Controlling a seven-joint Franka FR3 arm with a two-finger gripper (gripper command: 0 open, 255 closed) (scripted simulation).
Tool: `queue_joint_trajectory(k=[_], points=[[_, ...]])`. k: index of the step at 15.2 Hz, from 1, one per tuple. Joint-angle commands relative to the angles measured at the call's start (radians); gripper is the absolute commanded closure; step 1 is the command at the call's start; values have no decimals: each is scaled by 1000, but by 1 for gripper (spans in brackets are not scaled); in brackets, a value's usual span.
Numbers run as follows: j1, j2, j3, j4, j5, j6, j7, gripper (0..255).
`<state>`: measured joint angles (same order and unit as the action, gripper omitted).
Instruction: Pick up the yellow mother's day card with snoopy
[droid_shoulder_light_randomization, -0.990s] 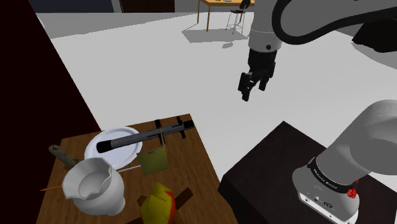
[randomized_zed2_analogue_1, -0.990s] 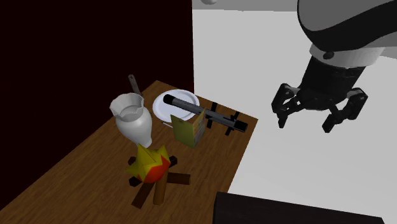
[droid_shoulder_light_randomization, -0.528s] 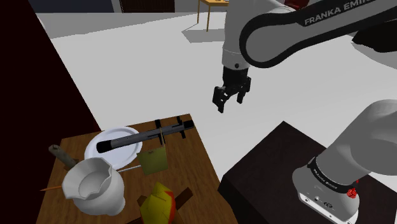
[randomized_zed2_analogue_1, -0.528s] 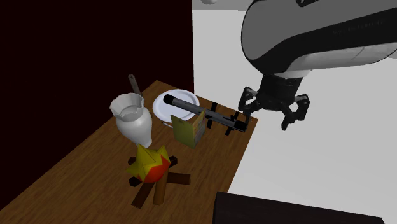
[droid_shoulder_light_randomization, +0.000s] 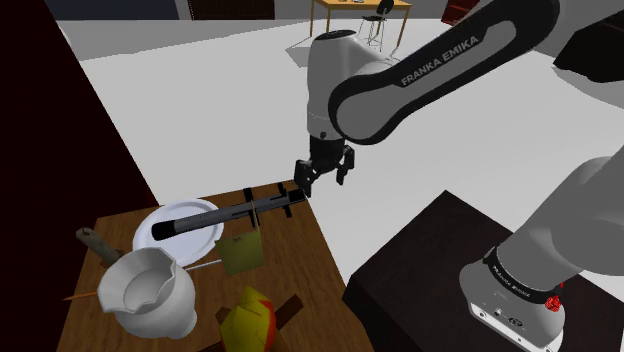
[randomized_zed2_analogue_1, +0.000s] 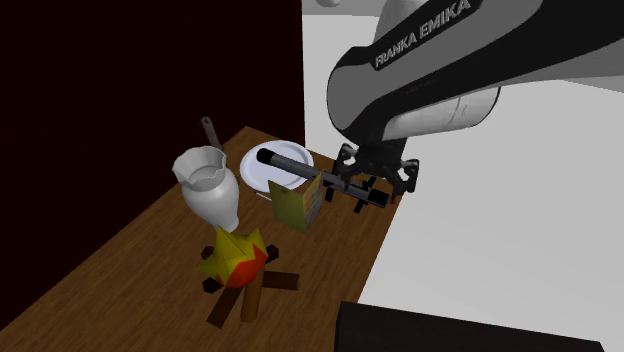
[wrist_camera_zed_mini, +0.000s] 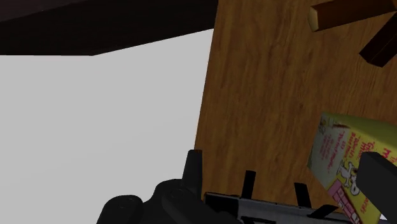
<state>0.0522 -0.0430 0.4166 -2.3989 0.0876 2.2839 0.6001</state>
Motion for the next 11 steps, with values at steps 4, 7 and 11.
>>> queue_joint_trajectory(k=[4,7,11], points=[[29,205,16,122,-88,91,156,0],[64,326,1,211,-145,128,241,0],[122,481,-32,348,-204,157,335,0]])
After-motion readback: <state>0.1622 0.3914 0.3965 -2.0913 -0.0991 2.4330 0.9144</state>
